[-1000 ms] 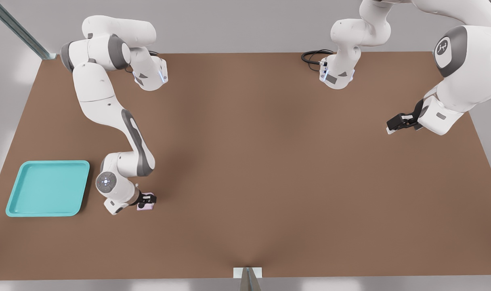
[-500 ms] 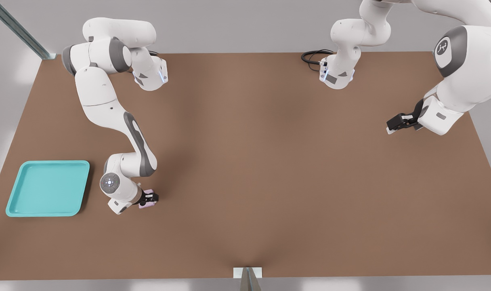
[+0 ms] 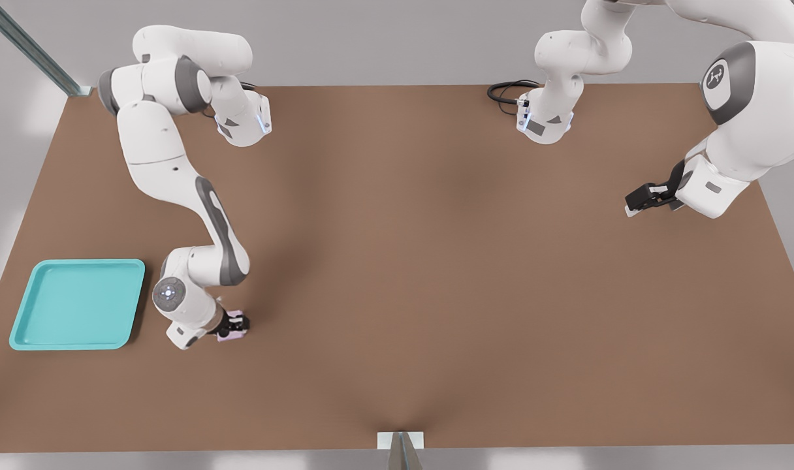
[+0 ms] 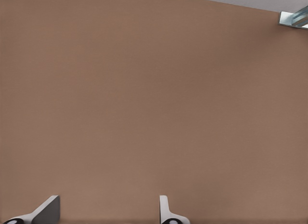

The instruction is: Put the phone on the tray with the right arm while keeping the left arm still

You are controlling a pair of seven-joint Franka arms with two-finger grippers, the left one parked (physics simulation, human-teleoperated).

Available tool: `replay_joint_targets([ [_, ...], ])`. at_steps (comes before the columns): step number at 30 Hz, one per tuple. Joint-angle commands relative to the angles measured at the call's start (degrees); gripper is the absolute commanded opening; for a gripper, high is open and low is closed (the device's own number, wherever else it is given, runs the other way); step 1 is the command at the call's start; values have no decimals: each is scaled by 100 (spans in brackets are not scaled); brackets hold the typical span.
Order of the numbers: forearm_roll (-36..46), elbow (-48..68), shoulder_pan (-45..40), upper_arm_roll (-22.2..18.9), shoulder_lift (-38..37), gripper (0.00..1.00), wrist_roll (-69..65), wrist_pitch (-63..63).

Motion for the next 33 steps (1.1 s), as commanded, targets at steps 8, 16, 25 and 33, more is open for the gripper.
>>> replay_joint_targets([
  [8,-61,1280,-138,-102,122,80,-104,-740],
  [16,-9,1307,-1728,-146,34,80,-2625,-1109],
  [25,0,1061,-3240,-41,122,81,-4639,-1338],
  [33,-272,1157,-2239,548,-1617,100,-2619,-2646],
])
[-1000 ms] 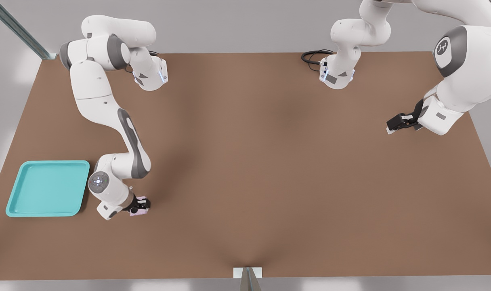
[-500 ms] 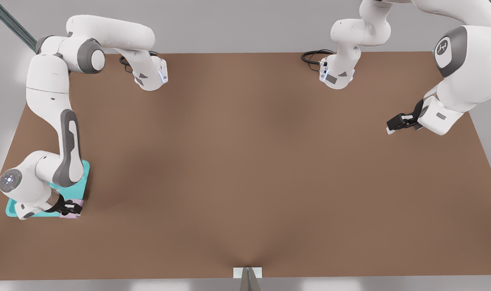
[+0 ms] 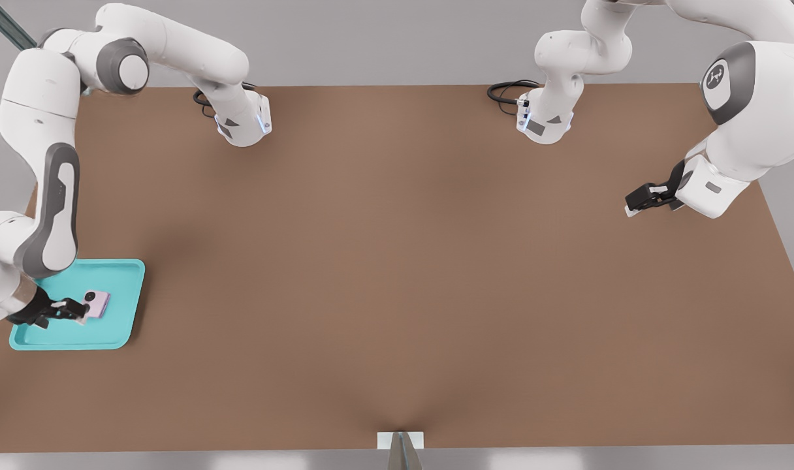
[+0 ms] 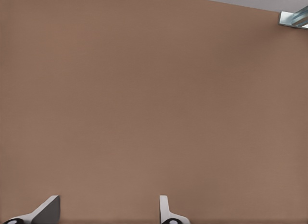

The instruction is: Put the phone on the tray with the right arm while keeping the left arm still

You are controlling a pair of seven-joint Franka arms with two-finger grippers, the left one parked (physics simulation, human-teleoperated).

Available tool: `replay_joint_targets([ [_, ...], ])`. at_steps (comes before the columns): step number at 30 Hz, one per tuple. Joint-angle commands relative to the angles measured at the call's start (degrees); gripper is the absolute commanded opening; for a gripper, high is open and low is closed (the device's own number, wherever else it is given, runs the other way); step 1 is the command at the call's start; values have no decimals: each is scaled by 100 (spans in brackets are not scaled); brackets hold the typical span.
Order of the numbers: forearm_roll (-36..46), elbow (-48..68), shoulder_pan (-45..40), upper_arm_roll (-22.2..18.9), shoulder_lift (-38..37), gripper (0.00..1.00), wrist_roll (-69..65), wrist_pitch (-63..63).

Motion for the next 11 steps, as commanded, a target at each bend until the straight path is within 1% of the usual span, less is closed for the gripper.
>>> replay_joint_targets([
  [1,-412,12,853,90,-862,100,1280,-1628],
  [2,-447,-277,1441,107,-1547,100,2291,-1918],
  [3,-500,-498,1855,-68,-2136,100,2836,-2392],
  [4,-500,-480,1996,-112,-2409,100,2987,-2560],
  [5,-500,-366,2294,-463,-2357,100,3022,-2578],
  [6,-439,-103,2620,-867,-2050,100,2978,-2936],
  [7,-201,731,2638,-930,-1506,100,2987,-3307],
  [11,-201,926,2629,-930,-1302,100,2987,-3413],
])
